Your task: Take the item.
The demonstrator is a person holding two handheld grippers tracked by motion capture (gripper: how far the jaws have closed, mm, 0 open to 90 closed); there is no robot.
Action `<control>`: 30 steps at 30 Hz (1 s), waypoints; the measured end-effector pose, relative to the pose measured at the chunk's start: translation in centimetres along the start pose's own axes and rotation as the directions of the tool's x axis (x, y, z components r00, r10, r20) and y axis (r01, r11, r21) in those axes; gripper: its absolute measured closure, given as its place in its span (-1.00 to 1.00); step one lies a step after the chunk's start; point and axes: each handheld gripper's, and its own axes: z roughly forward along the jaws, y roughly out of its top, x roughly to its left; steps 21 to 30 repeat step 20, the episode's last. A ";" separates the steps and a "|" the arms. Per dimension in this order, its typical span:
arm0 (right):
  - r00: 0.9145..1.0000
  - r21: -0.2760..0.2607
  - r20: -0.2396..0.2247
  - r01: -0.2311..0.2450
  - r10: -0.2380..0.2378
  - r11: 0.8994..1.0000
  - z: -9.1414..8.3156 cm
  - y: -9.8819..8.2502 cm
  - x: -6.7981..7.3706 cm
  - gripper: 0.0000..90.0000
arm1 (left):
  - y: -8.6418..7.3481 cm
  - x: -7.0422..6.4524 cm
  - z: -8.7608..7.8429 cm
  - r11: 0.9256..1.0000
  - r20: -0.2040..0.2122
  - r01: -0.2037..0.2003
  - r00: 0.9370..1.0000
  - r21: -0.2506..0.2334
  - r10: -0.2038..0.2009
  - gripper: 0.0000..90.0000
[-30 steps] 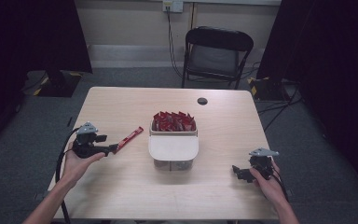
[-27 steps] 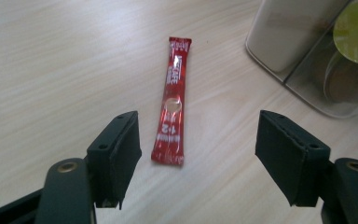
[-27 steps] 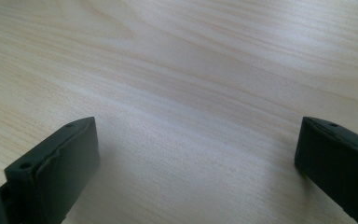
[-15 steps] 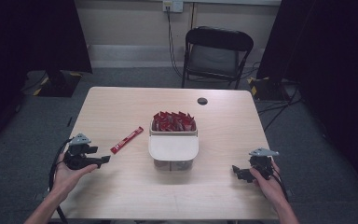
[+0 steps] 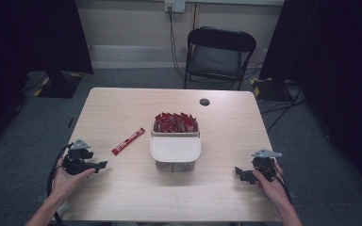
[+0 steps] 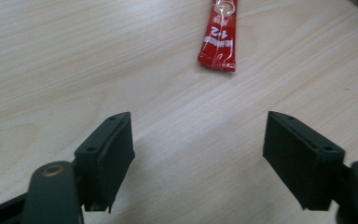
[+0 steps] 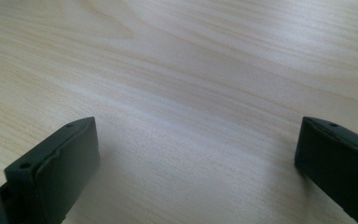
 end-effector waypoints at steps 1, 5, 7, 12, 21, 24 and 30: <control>1.000 0.000 0.000 0.000 0.000 1.000 0.0 0.0 0.0 -1.00 | -0.1 0.0 0.1 1.000 -0.009 -0.003 1.000 0.007 0.003 -0.43; 1.000 0.000 0.000 0.000 0.000 1.000 0.0 0.0 0.0 -1.00 | -0.5 0.0 0.9 0.999 -0.032 -0.034 0.999 0.028 0.035 -0.48; 1.000 0.000 -0.001 0.000 0.000 1.000 0.0 0.0 0.0 -1.00 | -0.6 -0.1 1.1 0.999 -0.038 -0.044 0.998 0.013 0.045 -0.56; 1.000 0.000 0.000 0.001 -0.001 1.000 0.0 0.0 0.0 -1.00 | -1.0 0.1 1.7 0.998 -0.036 -0.053 0.998 -0.043 0.052 -0.71; 1.000 0.000 -0.001 0.000 0.000 1.000 0.0 0.0 0.0 -1.00 | -1.4 0.1 1.9 0.996 -0.041 -0.047 0.998 -0.079 0.044 -0.78; 1.000 0.000 -0.001 0.000 0.000 1.000 0.0 0.0 0.0 -1.00 | -1.4 0.1 1.9 0.996 -0.041 -0.047 0.998 -0.079 0.044 -0.78; 1.000 0.000 -0.001 0.000 0.000 1.000 0.0 0.0 0.0 -1.00 | -1.4 0.1 1.9 0.996 -0.041 -0.047 0.998 -0.079 0.044 -0.78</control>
